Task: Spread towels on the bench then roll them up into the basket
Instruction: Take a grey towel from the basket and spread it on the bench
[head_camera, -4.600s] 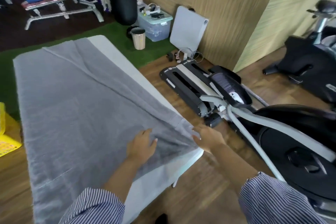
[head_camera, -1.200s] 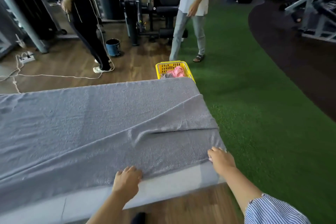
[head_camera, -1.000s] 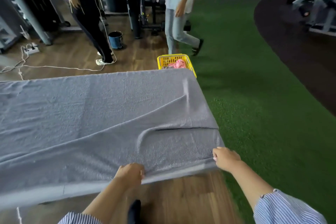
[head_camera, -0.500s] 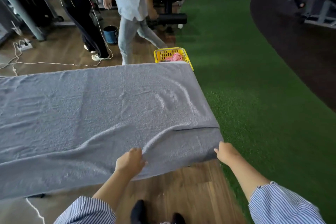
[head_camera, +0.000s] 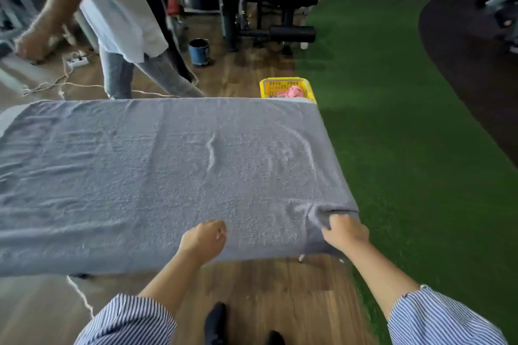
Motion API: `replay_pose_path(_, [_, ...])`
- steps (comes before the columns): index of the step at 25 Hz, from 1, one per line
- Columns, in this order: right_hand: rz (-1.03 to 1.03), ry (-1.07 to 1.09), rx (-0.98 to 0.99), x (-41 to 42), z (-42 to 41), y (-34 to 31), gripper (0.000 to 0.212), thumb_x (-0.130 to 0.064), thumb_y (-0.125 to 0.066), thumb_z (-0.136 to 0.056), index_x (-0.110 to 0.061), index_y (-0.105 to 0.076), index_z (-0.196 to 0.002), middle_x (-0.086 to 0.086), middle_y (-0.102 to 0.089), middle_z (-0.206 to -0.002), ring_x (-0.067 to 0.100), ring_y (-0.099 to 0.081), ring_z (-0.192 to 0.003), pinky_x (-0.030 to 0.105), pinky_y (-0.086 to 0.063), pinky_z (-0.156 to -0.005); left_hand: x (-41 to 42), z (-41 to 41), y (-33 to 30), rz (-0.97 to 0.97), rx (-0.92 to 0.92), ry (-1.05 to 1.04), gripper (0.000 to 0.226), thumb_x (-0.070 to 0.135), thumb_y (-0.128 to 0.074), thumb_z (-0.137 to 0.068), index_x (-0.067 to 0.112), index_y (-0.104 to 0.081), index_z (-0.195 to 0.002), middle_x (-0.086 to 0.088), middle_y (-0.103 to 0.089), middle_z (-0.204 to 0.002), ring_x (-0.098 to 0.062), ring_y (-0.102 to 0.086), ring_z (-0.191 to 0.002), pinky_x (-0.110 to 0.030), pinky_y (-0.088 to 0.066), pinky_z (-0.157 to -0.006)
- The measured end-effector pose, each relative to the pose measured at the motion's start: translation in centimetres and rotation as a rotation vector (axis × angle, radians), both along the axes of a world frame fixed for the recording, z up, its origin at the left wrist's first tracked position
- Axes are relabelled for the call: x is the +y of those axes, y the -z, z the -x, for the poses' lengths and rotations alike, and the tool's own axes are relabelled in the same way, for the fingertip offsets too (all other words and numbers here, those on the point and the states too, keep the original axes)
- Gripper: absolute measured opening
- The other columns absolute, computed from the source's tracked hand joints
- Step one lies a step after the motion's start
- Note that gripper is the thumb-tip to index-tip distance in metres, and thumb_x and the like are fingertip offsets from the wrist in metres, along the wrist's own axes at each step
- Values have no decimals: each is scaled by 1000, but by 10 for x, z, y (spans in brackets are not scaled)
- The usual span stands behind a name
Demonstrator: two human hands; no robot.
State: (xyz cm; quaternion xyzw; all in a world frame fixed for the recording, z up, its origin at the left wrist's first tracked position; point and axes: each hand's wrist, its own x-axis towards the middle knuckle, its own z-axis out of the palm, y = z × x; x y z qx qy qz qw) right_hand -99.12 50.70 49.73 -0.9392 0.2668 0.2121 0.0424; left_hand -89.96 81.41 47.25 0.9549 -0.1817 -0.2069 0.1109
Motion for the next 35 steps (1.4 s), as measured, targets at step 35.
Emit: replay_pose_path(35, [-419,-807,-142,686,-351,16,37,-42,-45,-91,-17,-52,-116,4,-56,-120,26,-54,-111,35,-44,-89,557,-178,-44,-75,-96,-701,52,38,-53,-91,33,-38,-141,7,-41,-146,-20,-48,-126,-37,-36,-102])
